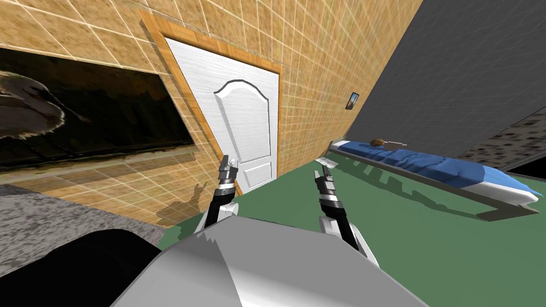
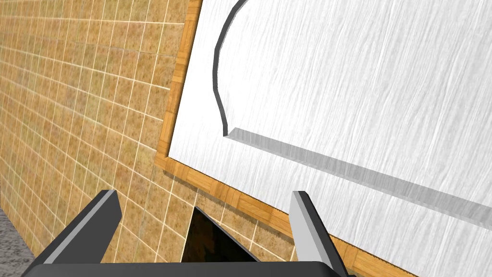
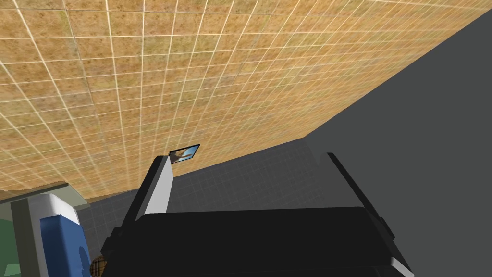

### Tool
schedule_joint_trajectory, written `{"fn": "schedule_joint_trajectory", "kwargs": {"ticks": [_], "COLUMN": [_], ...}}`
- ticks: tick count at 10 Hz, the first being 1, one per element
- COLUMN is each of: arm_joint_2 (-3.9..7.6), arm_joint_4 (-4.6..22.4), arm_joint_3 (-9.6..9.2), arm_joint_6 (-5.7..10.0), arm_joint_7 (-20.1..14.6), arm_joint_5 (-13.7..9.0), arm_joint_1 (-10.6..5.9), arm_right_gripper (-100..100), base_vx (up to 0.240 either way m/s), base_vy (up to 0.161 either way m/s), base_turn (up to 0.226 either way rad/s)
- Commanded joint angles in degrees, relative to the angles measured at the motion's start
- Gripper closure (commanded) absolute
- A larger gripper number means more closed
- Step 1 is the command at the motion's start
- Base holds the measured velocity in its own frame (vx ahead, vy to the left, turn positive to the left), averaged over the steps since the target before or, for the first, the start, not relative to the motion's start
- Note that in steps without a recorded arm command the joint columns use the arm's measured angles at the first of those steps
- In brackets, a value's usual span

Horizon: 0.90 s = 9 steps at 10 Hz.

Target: Pull the door open

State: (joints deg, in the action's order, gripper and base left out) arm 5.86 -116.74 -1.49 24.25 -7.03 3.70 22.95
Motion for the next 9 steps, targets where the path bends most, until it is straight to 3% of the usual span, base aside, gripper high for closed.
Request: {"fn": "schedule_joint_trajectory", "kwargs": {"ticks": [1, 5, 9], "arm_joint_2": [0.49, 1.74, 2.83], "arm_joint_4": [1.69, 5.6, 9.7], "arm_joint_3": [0.05, 0.34, 0.66], "arm_joint_6": [0.43, 1.04, 1.7], "arm_joint_7": [0.13, 0.35, 0.58], "arm_joint_5": [-0.3, -1.11, -1.94], "arm_joint_1": [-0.53, -2.13, -3.81], "arm_right_gripper": [-100, -100, -100], "base_vx": [-0.003, -0.009, -0.027], "base_vy": [-0.037, -0.002, 0.045], "base_turn": [-0.037, -0.037, -0.021]}}
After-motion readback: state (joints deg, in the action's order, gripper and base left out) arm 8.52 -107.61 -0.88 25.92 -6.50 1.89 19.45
